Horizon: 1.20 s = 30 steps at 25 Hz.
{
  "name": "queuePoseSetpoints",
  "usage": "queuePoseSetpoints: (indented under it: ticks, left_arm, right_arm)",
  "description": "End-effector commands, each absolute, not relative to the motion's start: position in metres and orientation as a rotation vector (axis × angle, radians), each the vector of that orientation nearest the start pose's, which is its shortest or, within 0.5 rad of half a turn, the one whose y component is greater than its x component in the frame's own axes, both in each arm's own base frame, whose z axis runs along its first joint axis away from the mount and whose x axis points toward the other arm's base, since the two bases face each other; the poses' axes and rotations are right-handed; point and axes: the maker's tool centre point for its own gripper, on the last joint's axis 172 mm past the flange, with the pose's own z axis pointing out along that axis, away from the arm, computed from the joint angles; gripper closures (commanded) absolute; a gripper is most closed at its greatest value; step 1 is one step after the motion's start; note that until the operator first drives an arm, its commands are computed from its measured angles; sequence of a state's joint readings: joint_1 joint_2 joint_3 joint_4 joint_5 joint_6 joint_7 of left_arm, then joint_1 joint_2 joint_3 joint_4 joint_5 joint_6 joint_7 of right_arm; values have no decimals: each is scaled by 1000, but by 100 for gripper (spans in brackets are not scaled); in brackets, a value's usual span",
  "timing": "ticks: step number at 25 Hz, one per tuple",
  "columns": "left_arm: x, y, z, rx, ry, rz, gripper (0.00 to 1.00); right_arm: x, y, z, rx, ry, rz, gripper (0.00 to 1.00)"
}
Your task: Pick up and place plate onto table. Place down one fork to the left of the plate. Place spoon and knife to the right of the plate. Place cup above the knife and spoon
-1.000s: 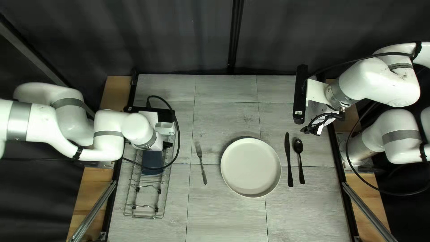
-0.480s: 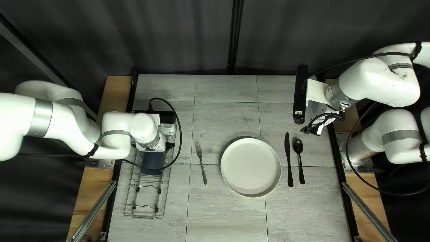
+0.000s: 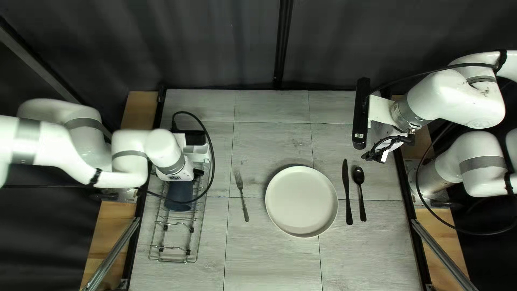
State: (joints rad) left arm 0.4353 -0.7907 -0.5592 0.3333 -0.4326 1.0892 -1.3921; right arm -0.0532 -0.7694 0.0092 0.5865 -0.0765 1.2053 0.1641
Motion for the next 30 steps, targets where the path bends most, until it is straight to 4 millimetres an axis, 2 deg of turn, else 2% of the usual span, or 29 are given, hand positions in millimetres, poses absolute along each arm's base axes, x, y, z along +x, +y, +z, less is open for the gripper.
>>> queuePoseSetpoints:
  ticks: [1, 2, 7, 8, 9, 10, 12, 13, 19, 22, 23, 24, 28, 30]
  left_arm:
    - [307, -33, 181, 2143, 2221, 55, 100]
    - [314, -33, 184, 2152, 2201, 59, 100]
    - [314, -33, 184, 2152, 2201, 59, 100]
    - [317, -26, 181, 2164, 2181, 31, 100]
    - [323, -23, 181, 2190, 2158, 21, 100]
    - [343, -19, 186, 2216, 2131, 11, 100]
    - [365, -12, 193, 2225, 2126, 19, 100]
    - [379, -3, 197, 2217, 2136, 35, 100]
    - [422, 43, 195, 2177, 2176, 112, 100]
    - [441, 72, 185, 2159, 2212, 144, 100]
    - [449, 87, 179, 2138, 2237, 151, 100]
    - [451, 94, 176, 2128, 2249, 152, 100]
    - [464, 144, 149, 2047, 2315, 120, 100]
    - [471, 161, 138, 2015, 2346, 115, 100]
  right_arm:
    - [300, -31, 263, -3189, 301, -249, 0]
    - [300, -31, 263, -3189, 301, -249, 0]
    - [300, -31, 263, -3189, 301, -249, 0]
    - [300, -31, 263, -3189, 301, -249, 0]
    - [300, -31, 263, -3189, 301, -249, 0]
    - [300, -31, 263, -3189, 301, -249, 0]
    - [300, -31, 263, -3189, 301, -249, 0]
    - [300, -31, 263, -3189, 301, -249, 0]
    - [300, -31, 263, -3189, 301, -249, 0]
    - [300, -31, 263, -3189, 301, -249, 0]
    - [300, -31, 263, -3189, 301, -249, 0]
    - [300, -31, 263, -3189, 301, -249, 0]
    - [300, -31, 263, -3189, 301, -249, 0]
    - [300, -31, 263, -3189, 301, -249, 0]
